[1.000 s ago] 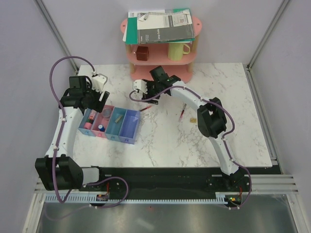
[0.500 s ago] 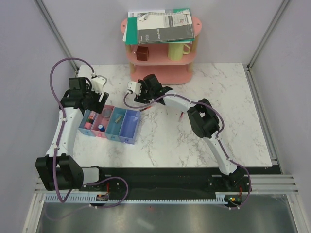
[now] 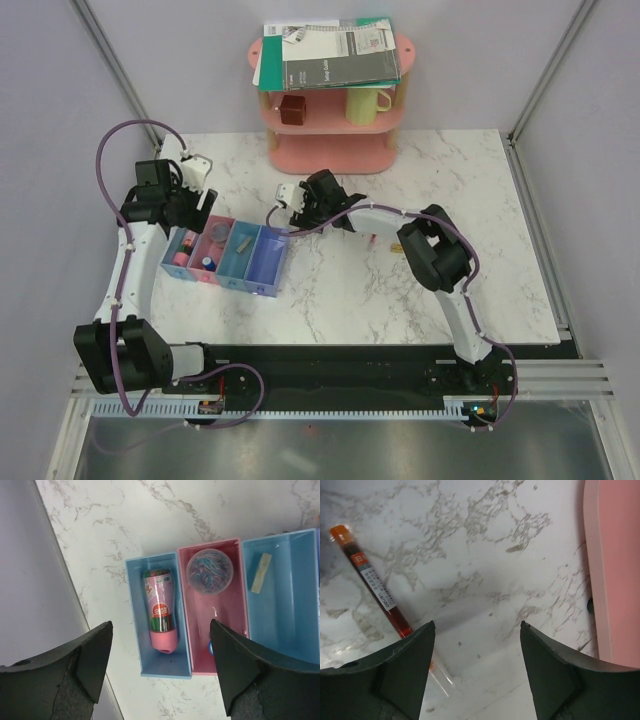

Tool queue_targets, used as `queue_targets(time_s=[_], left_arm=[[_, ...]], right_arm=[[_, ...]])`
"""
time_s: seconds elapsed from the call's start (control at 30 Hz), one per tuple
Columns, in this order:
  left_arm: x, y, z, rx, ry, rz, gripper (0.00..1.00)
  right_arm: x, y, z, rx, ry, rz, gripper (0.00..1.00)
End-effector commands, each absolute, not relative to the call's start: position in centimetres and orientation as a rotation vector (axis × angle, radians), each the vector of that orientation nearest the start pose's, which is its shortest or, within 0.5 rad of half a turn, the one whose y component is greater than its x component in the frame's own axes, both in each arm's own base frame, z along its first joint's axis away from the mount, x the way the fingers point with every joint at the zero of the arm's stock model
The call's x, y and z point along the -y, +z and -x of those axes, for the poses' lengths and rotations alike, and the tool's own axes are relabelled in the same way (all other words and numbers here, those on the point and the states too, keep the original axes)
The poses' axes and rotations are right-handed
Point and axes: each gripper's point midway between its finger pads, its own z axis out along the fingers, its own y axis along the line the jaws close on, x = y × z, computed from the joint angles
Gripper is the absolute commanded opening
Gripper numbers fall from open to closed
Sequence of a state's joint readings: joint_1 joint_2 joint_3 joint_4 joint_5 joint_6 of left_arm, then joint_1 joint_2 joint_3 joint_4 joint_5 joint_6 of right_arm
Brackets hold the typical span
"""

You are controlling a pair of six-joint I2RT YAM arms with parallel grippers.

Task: Sort the stationery into containers
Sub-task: Move the pen to the center of the board.

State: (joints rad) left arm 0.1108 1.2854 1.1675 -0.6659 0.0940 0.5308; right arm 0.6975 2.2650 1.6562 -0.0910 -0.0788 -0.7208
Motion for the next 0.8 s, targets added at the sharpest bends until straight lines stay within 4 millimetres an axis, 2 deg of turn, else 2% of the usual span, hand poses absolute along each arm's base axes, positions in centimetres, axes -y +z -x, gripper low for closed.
queue_targets(time_s=[0.0, 0.03, 0.2, 0.33, 0.63, 0.77], left_arm=[[-6.0, 21.5, -35.3, -2.224, 0.302, -0.520, 0.86], [-6.2, 21.4, -35.3, -2.225, 0.309, -0.512, 0.85], [-5.7, 20.6, -35.5, -2.224, 0.272, -0.500, 0.85], [-5.6, 20.4, -35.3, -2.219, 0.262, -0.492, 0.85], [-5.6, 21.8, -33.8, -2.170, 0.293, -0.486, 0.86], [-5.7, 21.5, -33.2, -2.182, 0.302, -0.475, 0.86]], right_arm=[[-33.8, 2.2, -42.8, -1.853, 0.081, 1.540, 0.76], [-33.2, 2.3, -42.0, -1.871, 0.089, 1.534, 0.76], [-32.7, 2.5, -39.7, -1.933, 0.152, 1.488, 0.75], [-33.5, 3.7, -38.3, -1.941, 0.206, 1.448, 0.74], [-35.8, 4.5, -33.3, -1.899, 0.260, 1.517, 0.73], [-36.3, 5.8, -33.1, -1.869, 0.221, 1.509, 0.73]])
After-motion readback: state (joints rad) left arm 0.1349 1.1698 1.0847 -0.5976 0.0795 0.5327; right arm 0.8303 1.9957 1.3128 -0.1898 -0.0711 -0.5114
